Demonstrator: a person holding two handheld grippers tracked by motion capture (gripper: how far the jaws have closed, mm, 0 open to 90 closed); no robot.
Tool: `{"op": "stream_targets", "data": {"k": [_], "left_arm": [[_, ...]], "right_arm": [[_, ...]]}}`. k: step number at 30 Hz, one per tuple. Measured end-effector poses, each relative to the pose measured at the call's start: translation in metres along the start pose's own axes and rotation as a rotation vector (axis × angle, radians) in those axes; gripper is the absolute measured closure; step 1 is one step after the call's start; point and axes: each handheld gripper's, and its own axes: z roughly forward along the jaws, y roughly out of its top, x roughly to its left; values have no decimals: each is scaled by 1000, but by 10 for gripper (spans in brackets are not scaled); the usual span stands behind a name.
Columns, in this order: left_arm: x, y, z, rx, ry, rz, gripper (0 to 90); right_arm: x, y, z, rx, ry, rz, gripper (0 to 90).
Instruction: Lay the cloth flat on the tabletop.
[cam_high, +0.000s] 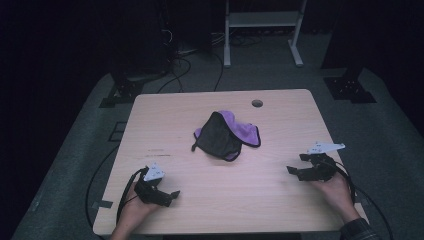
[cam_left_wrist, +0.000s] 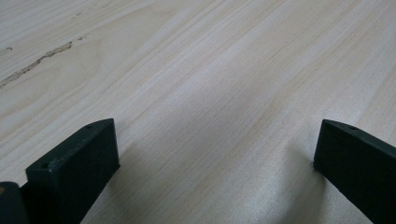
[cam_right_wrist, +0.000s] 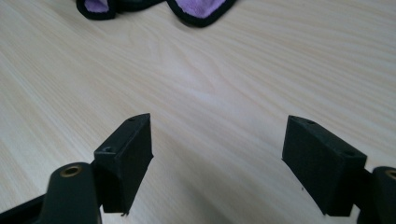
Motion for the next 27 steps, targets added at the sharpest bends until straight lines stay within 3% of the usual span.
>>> {"op": "stream_targets", "data": {"k": [6,14,15,20,27], "left_arm": [[0,0,0,1,-1,1,0],[-1,0,0,-3,0,0,0],[-1,0,0,-3,0,0,0],[-1,0,0,-3,0,1,0],[-1,0,0,-2,0,1,0]], "right_arm": [[5,17,10,-5,32,-41,282],[12,40,27,-27,87,-53,326],[12,44,32,-11,103,-54,326],[14,55,44,-29,107,-70,358],[16,70,61,-8,118,-65,343]]}}
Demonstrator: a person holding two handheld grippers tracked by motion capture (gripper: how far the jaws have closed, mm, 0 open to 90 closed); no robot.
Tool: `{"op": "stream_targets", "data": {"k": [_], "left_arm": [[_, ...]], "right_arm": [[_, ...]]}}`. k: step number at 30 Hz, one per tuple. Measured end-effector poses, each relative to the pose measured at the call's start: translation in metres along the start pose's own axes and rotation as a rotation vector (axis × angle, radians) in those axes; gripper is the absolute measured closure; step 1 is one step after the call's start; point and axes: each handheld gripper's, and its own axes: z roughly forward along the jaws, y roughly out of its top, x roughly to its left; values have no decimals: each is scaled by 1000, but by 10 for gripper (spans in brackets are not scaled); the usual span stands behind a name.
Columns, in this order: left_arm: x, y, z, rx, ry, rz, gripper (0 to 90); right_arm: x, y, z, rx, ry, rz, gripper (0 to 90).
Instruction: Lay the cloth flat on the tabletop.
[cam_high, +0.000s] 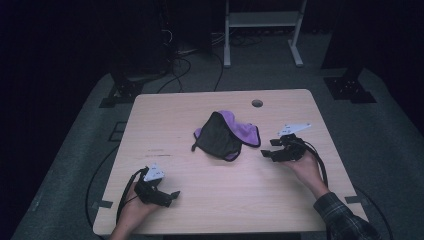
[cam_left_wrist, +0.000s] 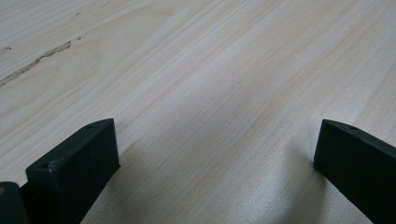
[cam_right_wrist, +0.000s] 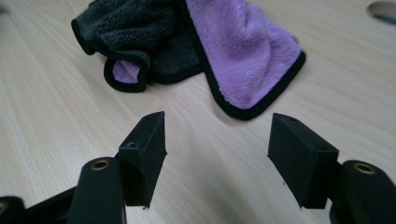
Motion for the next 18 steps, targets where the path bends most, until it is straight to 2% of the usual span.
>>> {"op": "stream_targets", "data": {"k": [6,11,12,18], "left_arm": [[0,0,0,0,0,-1,0],[0,0,0,0,0,0,0],[0,0,0,0,0,-1,0],[0,0,0,0,0,0,0]], "right_arm": [[6,10,15,-12,14,-24,355],[14,12,30,8,40,-50,356],[16,15,34,26,45,-64,355],[12,21,46,21,16,-61,385]]}}
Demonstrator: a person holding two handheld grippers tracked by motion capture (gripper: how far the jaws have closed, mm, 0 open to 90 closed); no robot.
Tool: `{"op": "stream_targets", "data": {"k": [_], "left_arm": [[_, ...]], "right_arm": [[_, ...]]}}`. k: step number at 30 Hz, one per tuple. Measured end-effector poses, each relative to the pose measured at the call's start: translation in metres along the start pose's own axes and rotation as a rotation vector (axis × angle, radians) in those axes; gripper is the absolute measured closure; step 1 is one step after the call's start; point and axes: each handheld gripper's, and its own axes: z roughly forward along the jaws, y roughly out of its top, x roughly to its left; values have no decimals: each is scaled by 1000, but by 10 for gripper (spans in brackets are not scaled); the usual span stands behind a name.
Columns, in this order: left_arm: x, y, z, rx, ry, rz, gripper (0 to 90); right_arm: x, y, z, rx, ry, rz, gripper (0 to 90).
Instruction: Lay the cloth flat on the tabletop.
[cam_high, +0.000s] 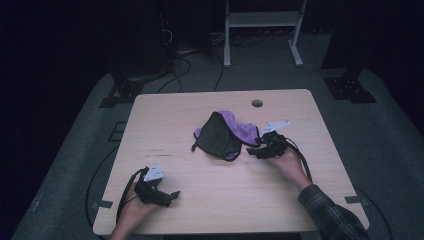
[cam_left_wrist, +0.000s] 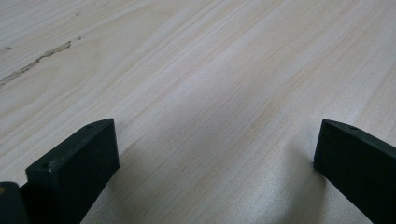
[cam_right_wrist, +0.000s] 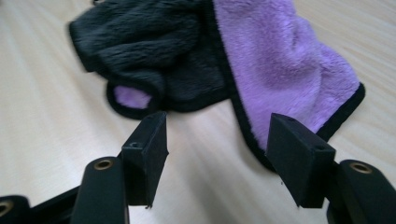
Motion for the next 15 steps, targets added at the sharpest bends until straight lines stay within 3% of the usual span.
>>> {"op": "stream_targets", "data": {"k": [5,8,12,15], "left_arm": [[0,0,0,0,0,0,0],[0,0,0,1,-1,1,0],[0,0,0,0,0,1,0],[0,0,0,1,0,1,0]], "right_arm": [[-8,2,20,44,-30,-3,423],[-9,1,28,62,-57,-17,525],[-9,0,26,68,-111,-33,791],[-12,-2,22,62,-99,-34,838]]}}
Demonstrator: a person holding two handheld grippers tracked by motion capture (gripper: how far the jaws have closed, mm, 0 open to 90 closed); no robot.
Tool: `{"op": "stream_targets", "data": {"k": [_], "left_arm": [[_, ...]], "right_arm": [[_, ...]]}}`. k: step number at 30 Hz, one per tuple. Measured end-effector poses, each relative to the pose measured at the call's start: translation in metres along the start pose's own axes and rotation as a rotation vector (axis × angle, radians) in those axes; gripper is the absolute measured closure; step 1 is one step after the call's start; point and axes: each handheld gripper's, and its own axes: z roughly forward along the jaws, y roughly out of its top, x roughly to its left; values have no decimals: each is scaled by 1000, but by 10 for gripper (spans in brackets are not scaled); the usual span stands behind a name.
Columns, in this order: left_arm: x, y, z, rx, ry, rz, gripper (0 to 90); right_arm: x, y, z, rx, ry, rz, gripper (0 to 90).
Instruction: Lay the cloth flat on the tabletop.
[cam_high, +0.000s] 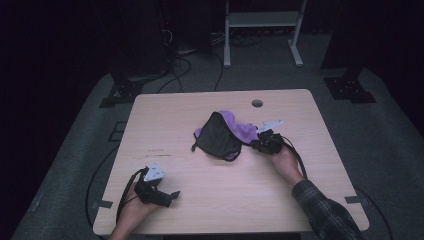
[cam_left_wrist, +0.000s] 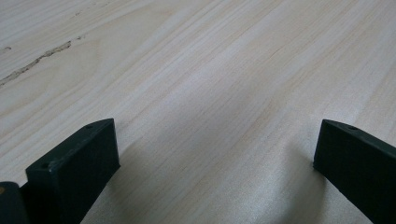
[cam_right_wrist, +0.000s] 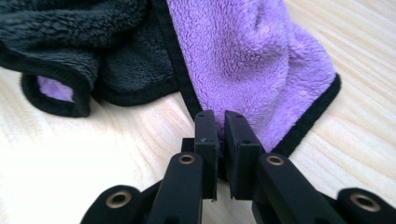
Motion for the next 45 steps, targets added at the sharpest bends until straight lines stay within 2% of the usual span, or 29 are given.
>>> {"op": "stream_targets", "data": {"k": [5,8,9,12,13,14,19,27,34,39,41,42,43,44,45], "left_arm": [[0,0,0,0,0,1,0],[0,0,0,0,0,1,0],[0,0,0,0,0,1,0],[0,0,0,0,0,1,0],[0,0,0,0,0,1,0],[0,0,0,0,0,1,0],[0,0,0,0,0,2,0],[0,0,0,0,0,1,0],[0,0,-1,3,0,2,0],[0,0,-1,3,0,2,0],[0,0,-1,3,0,2,0],[0,0,-1,3,0,2,0],[0,0,-1,3,0,2,0],[0,0,-1,3,0,1,0],[0,0,-1,3,0,1,0]], "right_arm": [[-1,1,-18,-40,24,16,847],[1,-1,-38,-72,37,20,849],[1,-1,-38,-72,37,20,849],[3,-5,-54,-89,42,20,850],[4,-6,-63,-111,41,22,850],[4,-6,-63,-111,41,22,850],[6,-11,-85,-146,39,25,850],[11,-28,-109,-157,40,26,849],[18,-52,-130,-151,48,41,847],[20,-73,-141,-119,35,61,847],[14,-87,-143,-89,14,85,840],[14,-87,-143,-89,14,85,840],[11,-91,-142,-77,9,97,824],[8,-96,-141,-76,-2,107,712],[8,-96,-140,-76,0,113,685]]}}
